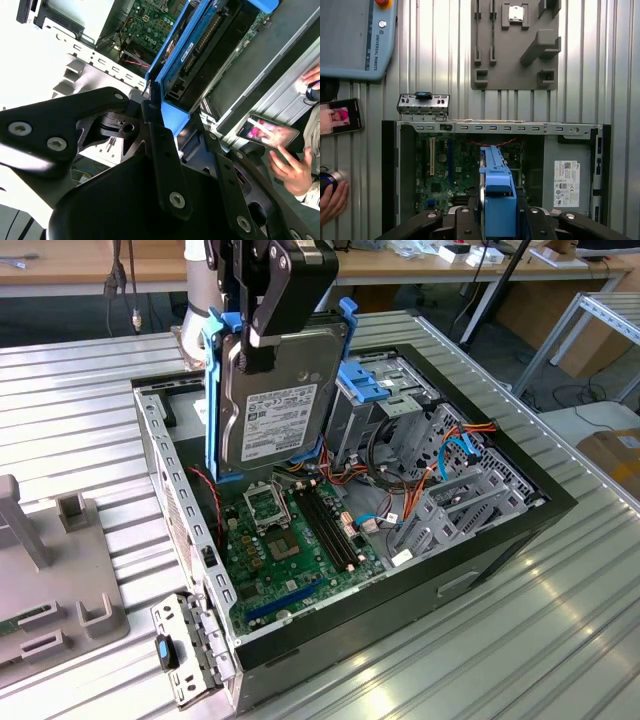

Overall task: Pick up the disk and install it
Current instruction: 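Pick up the disk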

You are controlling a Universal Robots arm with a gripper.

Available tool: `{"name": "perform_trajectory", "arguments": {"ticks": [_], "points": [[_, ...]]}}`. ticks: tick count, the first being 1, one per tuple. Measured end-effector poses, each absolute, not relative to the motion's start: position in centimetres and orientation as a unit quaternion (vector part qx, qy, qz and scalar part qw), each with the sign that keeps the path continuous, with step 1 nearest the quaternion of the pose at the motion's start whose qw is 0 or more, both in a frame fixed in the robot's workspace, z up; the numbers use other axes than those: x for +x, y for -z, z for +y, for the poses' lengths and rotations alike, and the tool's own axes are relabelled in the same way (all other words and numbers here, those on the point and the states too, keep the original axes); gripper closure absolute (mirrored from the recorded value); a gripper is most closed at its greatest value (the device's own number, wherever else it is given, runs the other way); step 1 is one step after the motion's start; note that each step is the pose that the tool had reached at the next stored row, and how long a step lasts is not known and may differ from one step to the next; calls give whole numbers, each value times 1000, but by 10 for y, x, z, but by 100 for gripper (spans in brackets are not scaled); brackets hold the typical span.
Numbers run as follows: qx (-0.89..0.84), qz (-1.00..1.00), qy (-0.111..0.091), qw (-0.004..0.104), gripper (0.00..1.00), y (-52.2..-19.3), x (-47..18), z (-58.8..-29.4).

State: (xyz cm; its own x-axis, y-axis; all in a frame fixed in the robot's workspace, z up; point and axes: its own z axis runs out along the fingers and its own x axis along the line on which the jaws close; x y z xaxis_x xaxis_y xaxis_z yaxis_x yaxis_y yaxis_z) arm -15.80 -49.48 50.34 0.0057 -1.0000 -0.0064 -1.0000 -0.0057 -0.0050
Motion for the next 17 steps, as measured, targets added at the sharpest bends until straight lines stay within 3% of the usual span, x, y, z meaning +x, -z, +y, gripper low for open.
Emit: {"name": "perform_trajectory", "arguments": {"ticks": [17], "points": [[-709,705,0,4,63,-503,-137,-517]]}}
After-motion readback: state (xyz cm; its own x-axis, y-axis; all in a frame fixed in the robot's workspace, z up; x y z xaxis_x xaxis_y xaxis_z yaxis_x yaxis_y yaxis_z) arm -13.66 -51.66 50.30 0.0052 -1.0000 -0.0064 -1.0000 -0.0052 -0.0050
